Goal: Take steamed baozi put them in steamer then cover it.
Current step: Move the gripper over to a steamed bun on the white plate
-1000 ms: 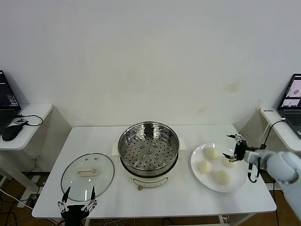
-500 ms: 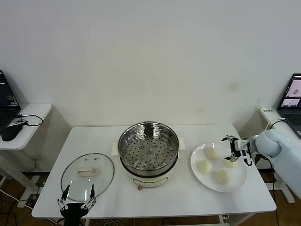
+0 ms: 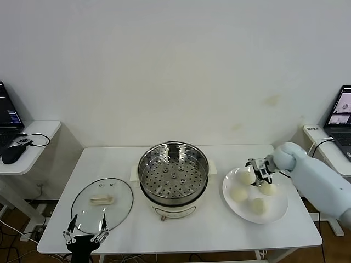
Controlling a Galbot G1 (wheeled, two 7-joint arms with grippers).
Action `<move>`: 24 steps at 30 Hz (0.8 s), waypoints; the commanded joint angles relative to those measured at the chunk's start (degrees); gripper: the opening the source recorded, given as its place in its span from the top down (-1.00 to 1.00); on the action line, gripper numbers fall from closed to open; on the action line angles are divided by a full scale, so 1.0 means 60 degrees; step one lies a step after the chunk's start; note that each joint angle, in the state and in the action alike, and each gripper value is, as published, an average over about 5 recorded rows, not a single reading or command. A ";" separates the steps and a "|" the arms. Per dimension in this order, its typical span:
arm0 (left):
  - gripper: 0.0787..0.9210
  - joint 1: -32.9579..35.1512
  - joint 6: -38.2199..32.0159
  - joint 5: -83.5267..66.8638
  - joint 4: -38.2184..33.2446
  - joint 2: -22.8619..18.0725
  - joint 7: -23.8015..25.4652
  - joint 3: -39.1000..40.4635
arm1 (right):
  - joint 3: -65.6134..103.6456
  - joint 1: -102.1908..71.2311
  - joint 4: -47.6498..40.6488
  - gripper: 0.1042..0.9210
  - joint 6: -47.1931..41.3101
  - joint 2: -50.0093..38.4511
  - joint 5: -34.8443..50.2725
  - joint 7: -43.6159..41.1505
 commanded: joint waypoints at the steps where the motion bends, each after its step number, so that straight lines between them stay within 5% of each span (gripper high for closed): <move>1: -0.77 0.0002 -0.0001 -0.0003 0.0009 0.0004 -0.0002 -0.0016 | -0.0583 0.0465 -0.0743 -0.76 0.0070 0.0562 -0.0377 -0.0167; 24: -0.77 0.0007 -0.0004 -0.0029 -0.0131 0.0039 -0.0051 -0.0097 | -0.0673 0.0495 -0.0924 -0.32 -0.0024 0.0641 -0.0161 -0.0316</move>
